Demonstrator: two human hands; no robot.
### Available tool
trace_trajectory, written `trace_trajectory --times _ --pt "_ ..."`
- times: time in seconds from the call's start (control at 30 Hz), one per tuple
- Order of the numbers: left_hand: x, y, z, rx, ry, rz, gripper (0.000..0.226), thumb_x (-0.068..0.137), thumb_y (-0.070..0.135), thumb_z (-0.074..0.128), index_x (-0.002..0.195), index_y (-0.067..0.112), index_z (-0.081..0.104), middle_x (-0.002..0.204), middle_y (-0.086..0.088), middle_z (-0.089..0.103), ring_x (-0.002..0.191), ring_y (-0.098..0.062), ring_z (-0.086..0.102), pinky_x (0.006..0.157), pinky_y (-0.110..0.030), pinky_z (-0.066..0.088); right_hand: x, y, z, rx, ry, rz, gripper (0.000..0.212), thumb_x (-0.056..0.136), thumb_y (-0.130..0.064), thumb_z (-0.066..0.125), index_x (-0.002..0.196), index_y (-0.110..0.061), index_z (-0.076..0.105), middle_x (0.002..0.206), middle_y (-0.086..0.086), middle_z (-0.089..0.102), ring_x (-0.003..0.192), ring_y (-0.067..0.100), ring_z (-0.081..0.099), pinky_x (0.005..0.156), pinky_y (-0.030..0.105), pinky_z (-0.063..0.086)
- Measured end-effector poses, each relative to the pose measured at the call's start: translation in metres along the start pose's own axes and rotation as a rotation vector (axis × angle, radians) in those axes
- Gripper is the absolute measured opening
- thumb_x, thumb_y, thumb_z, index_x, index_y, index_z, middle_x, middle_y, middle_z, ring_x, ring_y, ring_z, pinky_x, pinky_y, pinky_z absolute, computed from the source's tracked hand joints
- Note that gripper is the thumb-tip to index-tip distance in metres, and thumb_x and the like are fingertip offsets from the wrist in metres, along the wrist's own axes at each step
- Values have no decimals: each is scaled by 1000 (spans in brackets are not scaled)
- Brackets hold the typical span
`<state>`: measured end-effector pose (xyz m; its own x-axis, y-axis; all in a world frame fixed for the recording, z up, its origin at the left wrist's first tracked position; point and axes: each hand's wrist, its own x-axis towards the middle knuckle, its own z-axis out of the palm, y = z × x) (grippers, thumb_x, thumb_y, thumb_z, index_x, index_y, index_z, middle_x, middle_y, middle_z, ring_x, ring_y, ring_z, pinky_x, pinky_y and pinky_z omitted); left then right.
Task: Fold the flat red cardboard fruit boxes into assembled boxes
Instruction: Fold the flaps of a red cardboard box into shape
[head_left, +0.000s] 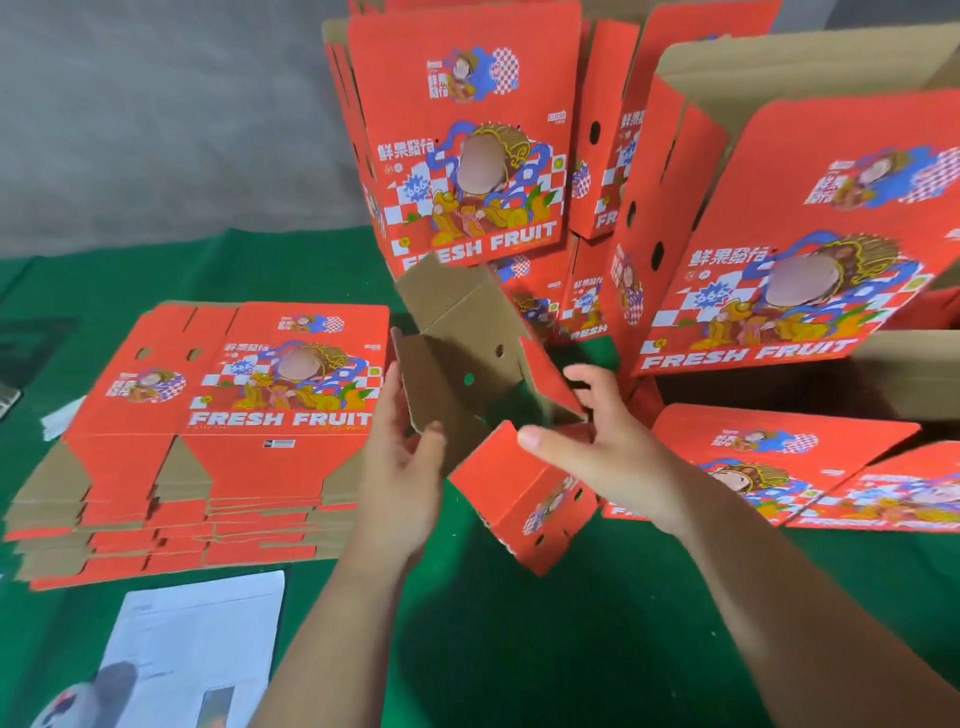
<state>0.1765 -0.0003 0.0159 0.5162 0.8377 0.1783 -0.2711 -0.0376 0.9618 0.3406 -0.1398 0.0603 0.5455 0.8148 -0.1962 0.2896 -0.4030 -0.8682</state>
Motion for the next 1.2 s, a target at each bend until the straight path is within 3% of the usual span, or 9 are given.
trace_trajectory --times 0.2,0.3,0.4,0.5,0.6,0.73,0.87,1.03,1.2 --pt "30 12 -1 198 112 210 43 99 -1 42 127 30 52 118 -13 64 99 -22 61 85 -49 49 -4 6 13 -276 301 -152 105 83 -67 63 155 -61 -13 158 -4 35 133 37 56 98 49 50" --pt "47 10 -6 484 105 280 40 102 -8 38 135 7 55 131 8 58 121 11 50 112 -32 41 -9 13 23 -424 260 -260 97 101 -42 56 151 -60 -25 146 11 43 93 45 68 71 48 54" --pt "44 14 -1 585 156 160 56 105 22 48 158 11 33 167 -11 23 156 -9 20 128 -32 15 -6 17 33 -429 328 -232 89 107 -31 45 152 -59 -27 143 6 43 66 36 59 59 42 45" --pt "7 11 17 940 299 239 71 94 51 57 158 25 37 166 -23 12 155 -36 13 122 -46 12 -3 16 36 -340 396 -181 93 107 -24 45 147 -63 -29 157 0 40 78 42 66 64 43 49" --pt "-46 -6 41 978 11 195 93 84 64 61 162 40 18 169 -9 -6 158 -31 -3 122 -49 10 -2 13 42 -268 435 -158 97 105 -21 47 143 -70 -27 161 -2 43 96 44 68 72 42 48" --pt "-66 -30 34 889 -214 91 109 86 57 71 156 60 -12 158 10 -48 160 -26 -10 123 -48 24 -16 6 61 -176 377 -220 90 105 -24 46 150 -67 -18 158 -45 1 134 22 51 98 38 46" --pt "-56 -23 22 758 -217 163 94 97 31 61 159 58 -5 164 21 -34 119 -33 60 74 -40 55 -28 -6 72 -220 314 -369 79 99 -39 41 158 -55 -10 164 -39 -6 138 -26 19 106 19 30" --pt "-50 -29 -6 689 -278 360 57 107 10 42 162 20 31 171 -18 10 152 -8 23 115 -9 26 -36 -15 68 -270 272 -404 77 82 -64 59 147 -43 25 154 -23 15 115 8 53 91 39 57" --pt "-42 -27 -26 593 -110 434 58 93 -7 50 129 36 39 164 -4 22 160 -26 14 120 -23 31 -35 -7 59 -284 203 -454 56 82 -64 65 129 -43 42 140 -18 21 109 6 52 91 43 55"
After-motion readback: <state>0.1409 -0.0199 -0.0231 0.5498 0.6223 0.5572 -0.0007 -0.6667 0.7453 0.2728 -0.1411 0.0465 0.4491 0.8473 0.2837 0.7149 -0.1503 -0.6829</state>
